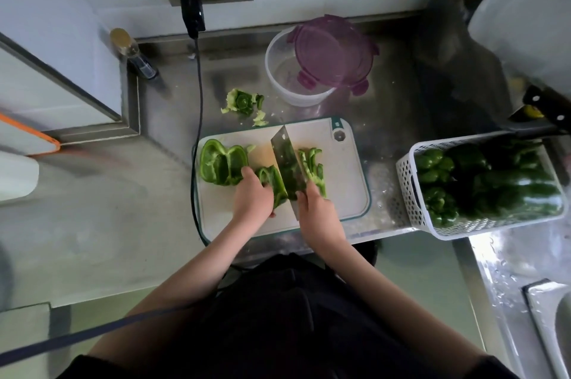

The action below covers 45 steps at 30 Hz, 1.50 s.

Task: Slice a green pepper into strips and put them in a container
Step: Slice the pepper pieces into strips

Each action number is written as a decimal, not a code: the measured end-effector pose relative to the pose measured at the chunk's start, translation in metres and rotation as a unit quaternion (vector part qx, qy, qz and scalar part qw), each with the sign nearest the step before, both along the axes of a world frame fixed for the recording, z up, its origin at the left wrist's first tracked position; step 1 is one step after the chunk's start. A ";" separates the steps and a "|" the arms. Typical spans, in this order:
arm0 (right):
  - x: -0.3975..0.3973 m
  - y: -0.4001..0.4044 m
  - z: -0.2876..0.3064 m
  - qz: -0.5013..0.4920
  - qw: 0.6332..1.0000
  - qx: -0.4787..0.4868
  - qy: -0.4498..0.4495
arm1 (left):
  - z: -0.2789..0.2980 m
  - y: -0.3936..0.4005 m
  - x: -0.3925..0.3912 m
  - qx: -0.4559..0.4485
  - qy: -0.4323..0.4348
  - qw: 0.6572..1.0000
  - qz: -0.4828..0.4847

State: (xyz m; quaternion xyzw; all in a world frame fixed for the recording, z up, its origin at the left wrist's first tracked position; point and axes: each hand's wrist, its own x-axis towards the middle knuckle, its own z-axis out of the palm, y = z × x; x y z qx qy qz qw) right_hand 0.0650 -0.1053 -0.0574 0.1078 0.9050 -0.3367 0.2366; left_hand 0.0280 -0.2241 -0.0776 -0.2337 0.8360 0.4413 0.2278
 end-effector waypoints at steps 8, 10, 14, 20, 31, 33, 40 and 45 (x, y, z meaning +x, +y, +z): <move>0.004 -0.006 -0.009 0.024 1.000 0.016 -0.010 | 0.002 0.005 -0.001 -0.051 0.008 0.998 -0.035; 0.005 -0.008 -0.011 0.026 0.999 0.024 -0.009 | -0.002 0.003 -0.001 -0.059 0.005 0.998 -0.036; 0.006 -0.017 -0.018 0.034 0.998 0.051 -0.020 | -0.010 0.001 -0.002 -0.069 -0.005 0.997 -0.031; 0.008 -0.026 -0.020 0.058 0.992 0.108 -0.032 | -0.013 0.002 -0.001 -0.071 -0.009 0.997 -0.032; -0.025 -0.037 -0.015 0.018 0.998 0.059 -0.018 | -0.014 -0.004 0.006 0.005 -0.032 0.999 -0.012; -0.022 -0.027 -0.015 0.005 0.999 0.052 -0.006 | -0.017 -0.011 0.007 0.031 -0.041 0.999 -0.004; -0.015 -0.002 -0.006 -0.070 0.997 -0.001 0.044 | -0.024 -0.025 0.005 0.079 -0.011 0.997 0.011; -0.008 -0.011 0.004 -0.043 0.997 0.016 0.058 | -0.020 -0.019 0.003 0.124 -0.018 0.992 0.013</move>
